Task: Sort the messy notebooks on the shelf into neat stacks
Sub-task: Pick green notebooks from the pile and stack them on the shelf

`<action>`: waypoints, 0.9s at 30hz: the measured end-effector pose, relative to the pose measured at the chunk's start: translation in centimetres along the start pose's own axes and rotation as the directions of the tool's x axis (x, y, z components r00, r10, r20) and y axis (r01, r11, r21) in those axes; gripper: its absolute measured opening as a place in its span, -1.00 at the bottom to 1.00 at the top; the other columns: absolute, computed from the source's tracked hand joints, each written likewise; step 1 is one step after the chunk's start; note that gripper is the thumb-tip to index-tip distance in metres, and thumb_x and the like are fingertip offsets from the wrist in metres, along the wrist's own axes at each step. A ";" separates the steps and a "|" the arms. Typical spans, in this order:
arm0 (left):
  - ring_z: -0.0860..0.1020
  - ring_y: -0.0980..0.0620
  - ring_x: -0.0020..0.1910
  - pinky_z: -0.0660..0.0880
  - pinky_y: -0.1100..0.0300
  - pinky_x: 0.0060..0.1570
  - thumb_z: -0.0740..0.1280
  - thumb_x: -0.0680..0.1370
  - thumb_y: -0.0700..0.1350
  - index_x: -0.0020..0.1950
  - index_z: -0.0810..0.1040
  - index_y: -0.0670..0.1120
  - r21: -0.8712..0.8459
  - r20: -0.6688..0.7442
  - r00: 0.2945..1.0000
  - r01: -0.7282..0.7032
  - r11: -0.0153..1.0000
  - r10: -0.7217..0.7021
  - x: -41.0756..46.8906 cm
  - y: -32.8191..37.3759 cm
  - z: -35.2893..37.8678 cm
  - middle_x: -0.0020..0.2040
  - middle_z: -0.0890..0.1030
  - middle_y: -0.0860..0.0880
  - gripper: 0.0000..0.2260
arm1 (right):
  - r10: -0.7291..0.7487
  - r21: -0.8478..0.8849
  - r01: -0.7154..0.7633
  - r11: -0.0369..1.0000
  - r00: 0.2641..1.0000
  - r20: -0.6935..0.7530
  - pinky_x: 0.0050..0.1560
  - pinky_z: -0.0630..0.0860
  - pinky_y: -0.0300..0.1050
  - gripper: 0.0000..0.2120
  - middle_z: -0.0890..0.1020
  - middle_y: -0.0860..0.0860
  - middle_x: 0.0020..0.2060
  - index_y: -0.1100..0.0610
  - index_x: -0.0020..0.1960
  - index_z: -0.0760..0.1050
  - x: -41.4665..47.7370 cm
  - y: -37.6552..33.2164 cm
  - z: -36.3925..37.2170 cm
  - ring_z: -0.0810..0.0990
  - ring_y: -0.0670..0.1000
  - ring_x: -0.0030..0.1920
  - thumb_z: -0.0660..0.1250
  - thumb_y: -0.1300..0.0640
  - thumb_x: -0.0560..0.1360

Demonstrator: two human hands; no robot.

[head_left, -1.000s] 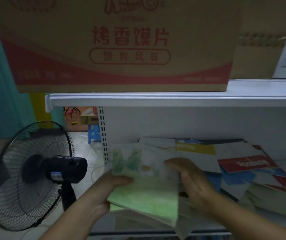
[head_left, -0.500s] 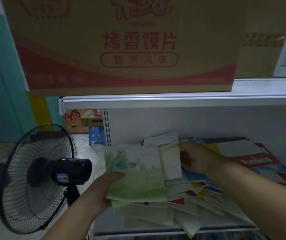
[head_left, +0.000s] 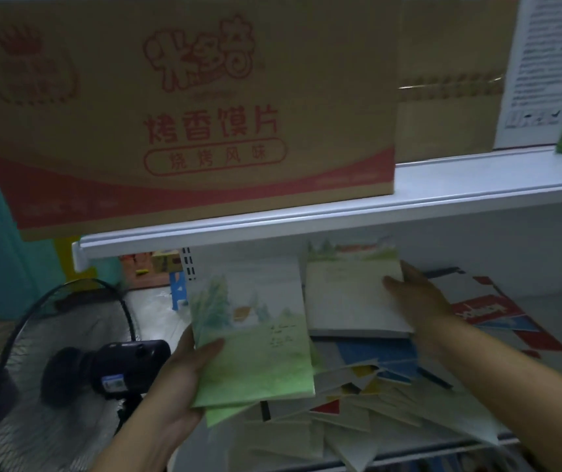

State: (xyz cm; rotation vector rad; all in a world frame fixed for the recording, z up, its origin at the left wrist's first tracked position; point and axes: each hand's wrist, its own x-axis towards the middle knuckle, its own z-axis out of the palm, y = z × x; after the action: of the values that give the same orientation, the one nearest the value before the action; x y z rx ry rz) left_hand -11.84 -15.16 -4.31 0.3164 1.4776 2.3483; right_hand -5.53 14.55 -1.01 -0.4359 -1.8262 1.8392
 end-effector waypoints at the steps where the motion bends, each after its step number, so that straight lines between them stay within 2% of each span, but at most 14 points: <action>1: 0.61 -0.26 0.06 0.51 -0.18 0.09 0.30 0.42 -0.27 0.27 0.47 0.00 0.011 0.012 1.000 -0.009 1.000 0.009 0.1 -0.1 1.2 0.09 0.66 -0.14 -0.57 | 0.065 0.117 -0.065 0.991 0.998 0.007 -0.15 0.52 -0.13 -0.76 0.59 0.02 0.00 -0.02 0.21 0.41 -0.4 -0.2 -1.9 0.54 0.04 -0.10 0.14 0.23 0.61; 2: 0.61 -0.26 0.06 0.50 -0.18 0.11 0.29 0.46 -0.27 0.28 0.46 -0.01 0.033 0.025 0.999 -0.021 0.999 0.020 0.3 -0.3 2.8 0.09 0.66 -0.14 -0.59 | 0.127 0.227 -0.132 0.965 0.991 0.036 -0.20 0.55 -0.11 -0.76 0.60 0.02 -0.06 0.01 0.21 0.42 -0.6 -0.1 -3.8 0.55 0.06 -0.12 0.14 0.23 0.61; 4: 0.63 -0.22 0.03 0.53 -0.14 0.08 0.30 0.49 -0.27 0.25 0.48 0.00 0.120 0.053 0.997 -0.070 0.990 0.064 0.5 -1.7 6.7 0.08 0.67 -0.12 -0.64 | 0.192 0.330 -0.198 0.923 0.980 0.050 -0.21 0.57 -0.04 -0.76 0.63 0.07 -0.08 0.05 0.21 0.47 -1.5 0.4 -7.7 0.59 0.12 -0.14 0.17 0.21 0.59; 7: 0.66 -0.17 -0.04 0.60 -0.07 -0.06 0.35 0.45 -0.27 0.21 0.50 -0.01 0.179 0.122 0.990 -0.097 0.979 0.076 0.8 -5.2 13.9 0.03 0.69 -0.10 -0.64 | 0.258 0.449 -0.230 0.863 0.966 -0.001 -0.44 0.59 -0.08 -0.83 0.65 0.13 -0.17 0.11 0.08 0.52 -3.4 0.4 -14.1 0.64 0.12 -0.32 0.17 0.20 0.58; 9: 0.66 -0.18 -0.08 0.62 -0.01 -0.14 0.33 0.48 -0.30 0.20 0.50 -0.04 0.201 0.131 0.991 -0.060 0.978 0.034 1.1 -8.5 18.8 0.01 0.69 -0.12 -0.67 | 0.253 0.527 -0.202 0.825 0.967 -0.026 -0.50 0.57 -0.14 -0.80 0.66 0.11 -0.19 0.09 0.04 0.50 -4.6 0.4 -19.3 0.66 0.05 -0.40 0.11 0.21 0.60; 12: 0.64 -0.20 -0.01 0.56 -0.12 0.05 0.38 0.46 -0.28 0.17 0.49 -0.04 0.264 0.211 0.977 -0.019 0.964 -0.038 1.0 -13.5 26.6 0.08 0.65 -0.19 -0.68 | 0.222 0.577 -0.127 0.807 0.970 -0.097 -0.54 0.55 -0.17 -0.75 0.68 0.08 -0.16 0.02 0.04 0.51 -7.0 0.3 -27.8 0.67 0.02 -0.41 0.07 0.22 0.61; 14: 0.63 -0.24 0.01 0.57 -0.10 0.02 0.38 0.48 -0.29 0.20 0.48 -0.10 0.282 0.277 0.956 0.015 0.959 -0.097 0.4 -16.6 32.1 0.09 0.63 -0.23 -0.69 | 0.216 0.601 -0.096 0.793 0.968 -0.131 -0.50 0.57 -0.14 -0.74 0.69 0.11 -0.08 0.02 0.09 0.51 -8.8 0.4 -33.5 0.68 0.05 -0.34 0.06 0.19 0.61; 16: 0.64 -0.25 -0.02 0.61 -0.05 -0.07 0.31 0.51 -0.35 0.23 0.47 -0.14 0.284 0.354 0.925 0.037 0.958 -0.141 -0.5 -19.8 37.4 0.05 0.65 -0.22 -0.69 | 0.212 0.590 -0.072 0.804 0.962 -0.172 -0.43 0.58 -0.09 -0.74 0.70 0.11 -0.08 0.03 0.12 0.50 -10.5 0.4 -38.7 0.69 0.08 -0.30 0.06 0.18 0.61; 19: 0.65 -0.24 -0.11 0.61 0.01 -0.23 0.29 0.50 -0.39 0.13 0.47 -0.09 0.279 0.421 0.885 0.083 0.957 -0.200 -2.7 -23.7 44.7 -0.02 0.67 -0.22 -0.72 | 0.203 0.490 -0.044 0.871 0.940 -0.275 -0.41 0.60 -0.09 -0.73 0.71 0.09 -0.14 0.04 0.07 0.50 -12.3 0.6 -45.3 0.69 0.11 -0.25 0.07 0.27 0.61; 21: 0.65 -0.22 -0.10 0.60 0.02 -0.21 0.31 0.50 -0.37 0.16 0.44 -0.10 0.306 0.455 0.859 0.096 0.947 -0.234 -3.8 -26.5 48.8 -0.01 0.66 -0.20 -0.71 | 0.213 0.391 -0.067 0.918 0.914 -0.345 -0.31 0.60 -0.05 -0.73 0.70 0.11 -0.11 0.06 0.09 0.51 -13.1 1.4 -48.7 0.67 0.18 -0.16 0.09 0.30 0.60; 25: 0.66 -0.16 -0.04 0.59 -0.05 -0.08 0.28 0.57 -0.09 0.21 0.46 -0.06 0.330 0.529 0.771 0.197 0.923 -0.354 -5.3 -31.3 55.6 0.02 0.68 -0.13 -0.78 | 0.275 0.353 -0.127 0.927 0.871 -0.407 -0.16 0.61 0.04 -0.74 0.69 0.18 -0.04 0.19 0.14 0.51 -14.0 3.1 -54.2 0.65 0.23 -0.06 0.10 0.35 0.58; 27: 0.66 -0.13 -0.02 0.58 -0.01 -0.06 0.24 0.58 0.00 0.19 0.48 -0.02 0.345 0.557 0.703 0.288 0.893 -0.442 -4.9 -33.4 58.5 0.02 0.68 -0.10 -0.78 | 0.259 0.299 -0.127 0.946 0.850 -0.459 0.00 0.56 0.14 -0.74 0.69 0.19 -0.05 0.21 0.12 0.52 -14.0 3.3 -57.1 0.64 0.25 -0.03 0.11 0.37 0.58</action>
State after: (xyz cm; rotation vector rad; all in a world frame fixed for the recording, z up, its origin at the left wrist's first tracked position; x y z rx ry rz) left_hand 19.74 44.32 -9.21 0.7104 1.3119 1.5243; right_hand 37.34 54.11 -8.63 -0.9264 -1.2131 1.8439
